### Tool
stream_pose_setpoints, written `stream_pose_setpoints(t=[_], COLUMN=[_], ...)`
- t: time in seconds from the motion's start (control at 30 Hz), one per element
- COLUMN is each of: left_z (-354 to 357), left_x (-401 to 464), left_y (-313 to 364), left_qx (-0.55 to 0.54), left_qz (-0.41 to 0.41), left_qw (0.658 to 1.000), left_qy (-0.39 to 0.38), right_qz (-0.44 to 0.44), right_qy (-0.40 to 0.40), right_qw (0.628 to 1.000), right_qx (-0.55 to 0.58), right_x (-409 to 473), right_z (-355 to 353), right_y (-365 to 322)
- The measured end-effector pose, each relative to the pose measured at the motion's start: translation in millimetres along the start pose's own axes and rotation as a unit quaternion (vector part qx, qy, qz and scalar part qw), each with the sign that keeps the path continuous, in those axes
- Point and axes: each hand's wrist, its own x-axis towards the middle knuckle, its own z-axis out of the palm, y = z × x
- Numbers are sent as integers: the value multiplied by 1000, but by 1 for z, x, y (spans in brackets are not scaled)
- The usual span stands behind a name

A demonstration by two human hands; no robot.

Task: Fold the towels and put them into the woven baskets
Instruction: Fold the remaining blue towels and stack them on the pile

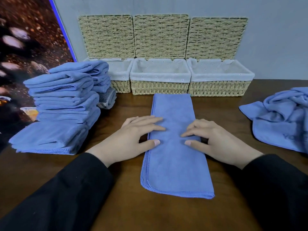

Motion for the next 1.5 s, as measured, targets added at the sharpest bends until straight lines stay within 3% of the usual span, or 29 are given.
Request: stream_pose_setpoints(t=[0.17, 0.4, 0.53, 0.67, 0.8, 0.87, 0.97, 1.03, 1.1, 1.23, 1.37, 1.5], left_z=[-1, 0, -1, -3, 0, 4, 6, 2, -2, -10, -23, -25], left_x=[-10, -7, -10, -21, -28, -28, -26, -30, -36, -34, -3, 38], left_y=[-2, 0, 6, 18, 30, 33, 38, 45, 53, 56, 49, 26], left_qx=[13, 16, 2, -99, -92, -66, -66, -191, -345, -457, -480, -407], left_qz=[-18, -32, -13, 62, 120, 106, 29, -36, -46, -54, -107, -158], left_qw=[997, 997, 999, 993, 988, 992, 997, 980, 937, 885, 862, 886], left_qy=[-70, -68, -43, -12, -31, -35, 21, 47, 44, 69, 122, 159], right_qz=[-9, -98, -119, 21, 123, 143, 145, 142, 138, 155, 197, 247], right_qy=[-12, -47, 14, 91, 148, 165, 160, 152, 162, 167, 184, 192], right_qw=[1000, 993, 990, 994, 970, 962, 960, 957, 940, 905, 872, 902], right_qx=[-21, -48, -78, 61, 150, 162, 178, 203, 267, 358, 409, 300], right_x=[-37, -56, -47, -43, -40, -38, -38, -42, -45, -34, -3, 39], right_z=[-6, 1, 8, 5, 0, -1, -3, -6, -12, -21, -28, -28], right_y=[0, -21, -30, -38, -43, -45, -49, -52, -60, -67, -46, -10])
